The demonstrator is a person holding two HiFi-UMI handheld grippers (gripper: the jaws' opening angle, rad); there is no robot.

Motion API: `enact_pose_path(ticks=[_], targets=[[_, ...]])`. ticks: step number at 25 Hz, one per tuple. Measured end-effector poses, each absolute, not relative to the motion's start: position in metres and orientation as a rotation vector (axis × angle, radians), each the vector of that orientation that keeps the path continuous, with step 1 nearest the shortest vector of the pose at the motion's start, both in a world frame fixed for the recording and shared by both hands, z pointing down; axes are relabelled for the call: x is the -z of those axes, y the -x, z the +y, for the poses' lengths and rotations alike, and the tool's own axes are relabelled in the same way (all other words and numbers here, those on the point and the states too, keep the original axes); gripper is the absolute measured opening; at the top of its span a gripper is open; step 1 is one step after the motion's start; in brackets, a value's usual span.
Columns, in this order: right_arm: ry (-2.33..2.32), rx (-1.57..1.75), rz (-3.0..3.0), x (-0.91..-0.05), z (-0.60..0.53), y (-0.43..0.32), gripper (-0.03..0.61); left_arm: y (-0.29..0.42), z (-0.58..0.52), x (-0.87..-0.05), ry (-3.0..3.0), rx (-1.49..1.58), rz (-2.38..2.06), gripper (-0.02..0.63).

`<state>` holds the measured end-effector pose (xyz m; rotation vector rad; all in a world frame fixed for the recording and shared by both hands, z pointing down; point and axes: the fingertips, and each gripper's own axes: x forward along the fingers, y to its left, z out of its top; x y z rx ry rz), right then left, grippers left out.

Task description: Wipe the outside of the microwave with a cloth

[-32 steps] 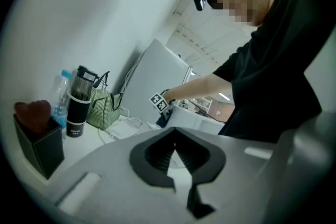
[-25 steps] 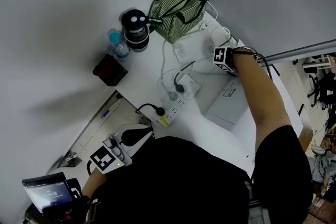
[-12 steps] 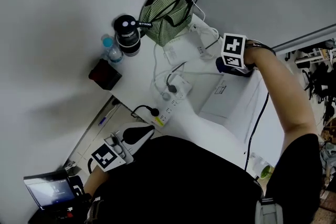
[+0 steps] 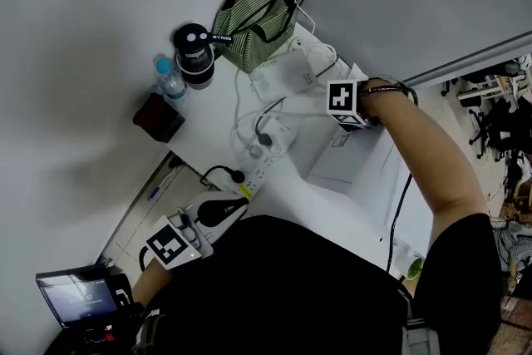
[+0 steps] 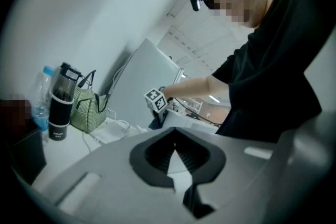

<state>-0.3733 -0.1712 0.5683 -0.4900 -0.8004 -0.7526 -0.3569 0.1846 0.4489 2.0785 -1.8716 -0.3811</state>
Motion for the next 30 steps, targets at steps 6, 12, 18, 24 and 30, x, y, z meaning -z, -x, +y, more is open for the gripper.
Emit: enact_pose_path(ticks=[6,12,18,24,30], targets=[[0.445,0.756,-0.672,-0.654,-0.179,0.373,0.049,0.364,0.215,-0.474,-1.978,0.36,-1.92,0.002],[0.518,0.724,-0.766,-0.634,-0.161,0.375,0.051,0.364,0.22,-0.473,-1.997,0.351,-1.943,0.002],[0.701,0.715,-0.865,-0.506,-0.104,0.347,0.052,0.361,0.196,-0.444,-2.108,0.378,-1.917,0.0],[0.601,0.808,-0.715,-0.554,-0.11,0.345,0.051,0.351,0.192,-0.44,-2.152,0.387,-1.905,0.002],[0.559,0.752,-0.642,-0.654,-0.115,0.345,0.049,0.355,0.218,-0.465,-2.046,0.383,-1.938,0.002]])
